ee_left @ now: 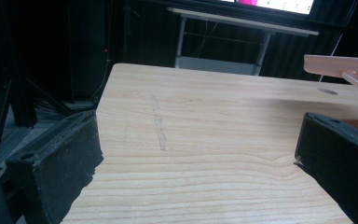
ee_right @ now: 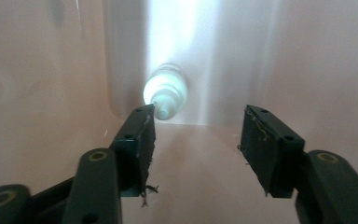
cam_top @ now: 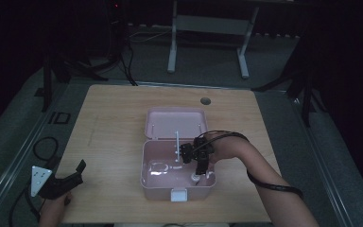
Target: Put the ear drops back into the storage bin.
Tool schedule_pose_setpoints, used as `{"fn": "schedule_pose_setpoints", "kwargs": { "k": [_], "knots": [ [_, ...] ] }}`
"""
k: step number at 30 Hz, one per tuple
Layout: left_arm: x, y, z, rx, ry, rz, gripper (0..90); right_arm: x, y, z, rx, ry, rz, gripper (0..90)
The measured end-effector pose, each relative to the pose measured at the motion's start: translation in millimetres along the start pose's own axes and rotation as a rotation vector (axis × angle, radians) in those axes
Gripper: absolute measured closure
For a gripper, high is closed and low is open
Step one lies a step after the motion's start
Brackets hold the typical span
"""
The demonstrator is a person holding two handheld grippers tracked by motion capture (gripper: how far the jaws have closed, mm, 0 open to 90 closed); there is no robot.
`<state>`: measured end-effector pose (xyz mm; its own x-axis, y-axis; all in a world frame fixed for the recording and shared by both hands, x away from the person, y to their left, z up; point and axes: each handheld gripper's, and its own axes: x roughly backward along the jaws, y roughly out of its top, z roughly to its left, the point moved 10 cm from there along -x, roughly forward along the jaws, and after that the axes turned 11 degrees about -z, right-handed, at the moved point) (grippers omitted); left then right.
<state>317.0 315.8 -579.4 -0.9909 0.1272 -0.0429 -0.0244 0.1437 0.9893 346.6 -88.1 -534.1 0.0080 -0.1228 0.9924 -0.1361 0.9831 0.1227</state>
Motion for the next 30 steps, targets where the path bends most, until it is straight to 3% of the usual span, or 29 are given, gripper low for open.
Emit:
{"fn": "schedule_pose_setpoints", "kwargs": {
  "k": [1, 6, 17, 24, 30],
  "knots": [
    [0.0, 0.0, 0.0, 0.000, 0.000, 0.000, 0.5, 7.7, 2.4, -0.8, -0.007, -0.015, -0.025, 39.9],
    [0.0, 0.1, -0.1, -0.001, 0.000, -0.001, 0.4, 27.9, 2.7, -6.3, -0.060, -0.055, -0.081, 36.9],
    [0.0, 0.1, 0.0, -0.003, 0.002, -0.001, 0.4, 70.9, -18.3, -22.6, -0.142, -0.180, -0.215, 27.6],
    [0.1, 0.1, 0.1, -0.003, 0.003, -0.001, 0.4, 82.4, -36.8, -27.3, -0.213, -0.214, -0.278, 13.7],
    [0.1, 0.1, 0.1, -0.003, 0.003, -0.002, 0.5, 84.4, -57.4, -30.3, -0.268, -0.231, -0.328, 11.1]
  ]
}}
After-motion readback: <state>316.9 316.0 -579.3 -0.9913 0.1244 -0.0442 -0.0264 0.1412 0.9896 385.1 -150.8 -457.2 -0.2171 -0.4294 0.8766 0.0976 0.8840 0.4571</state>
